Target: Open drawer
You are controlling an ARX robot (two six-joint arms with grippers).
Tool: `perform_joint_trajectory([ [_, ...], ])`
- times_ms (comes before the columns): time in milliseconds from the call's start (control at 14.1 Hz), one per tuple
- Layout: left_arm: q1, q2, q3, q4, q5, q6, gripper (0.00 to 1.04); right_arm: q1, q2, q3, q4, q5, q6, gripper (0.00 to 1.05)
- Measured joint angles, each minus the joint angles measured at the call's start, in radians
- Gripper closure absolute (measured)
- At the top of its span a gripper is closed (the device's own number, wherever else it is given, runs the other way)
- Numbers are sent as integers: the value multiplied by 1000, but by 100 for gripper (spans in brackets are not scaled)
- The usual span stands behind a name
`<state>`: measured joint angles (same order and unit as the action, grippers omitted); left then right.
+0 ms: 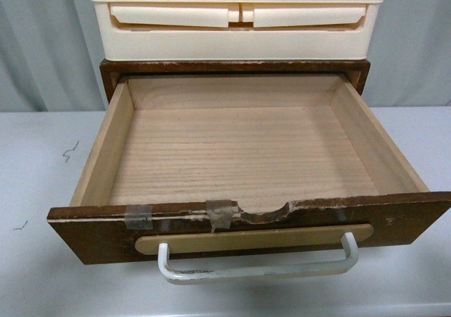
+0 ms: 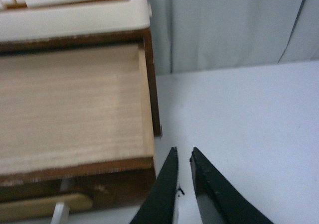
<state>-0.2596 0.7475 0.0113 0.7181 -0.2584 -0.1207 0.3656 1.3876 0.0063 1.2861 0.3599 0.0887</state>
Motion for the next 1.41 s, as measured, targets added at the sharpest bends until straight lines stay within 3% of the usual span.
perform_joint_trajectory([
  [71,98,-196,-2,-180,90,98,103,-131,-389,-2,-273,-122,-75,103],
  [212,170,-326,-2,-300,171,103,103,-206,-679,-2,-543,-199,-82,103],
  [283,254,-369,-2,-340,247,103,103,-231,-763,-2,-631,-222,-82,103],
  [354,266,-402,-2,-374,246,103,103,-250,-835,2,-707,-236,-82,103],
  [566,262,-423,-2,-389,258,103,103,-263,-886,4,-786,-257,-83,103],
  [778,257,-442,-2,-414,258,103,103,-332,-950,4,-849,-332,-85,103],
  [990,257,-465,-2,-437,258,103,103,-374,-999,4,-890,-341,-85,103],
  [1414,257,-576,-2,-547,258,103,103,-366,-1150,4,-1047,-358,-86,103],
])
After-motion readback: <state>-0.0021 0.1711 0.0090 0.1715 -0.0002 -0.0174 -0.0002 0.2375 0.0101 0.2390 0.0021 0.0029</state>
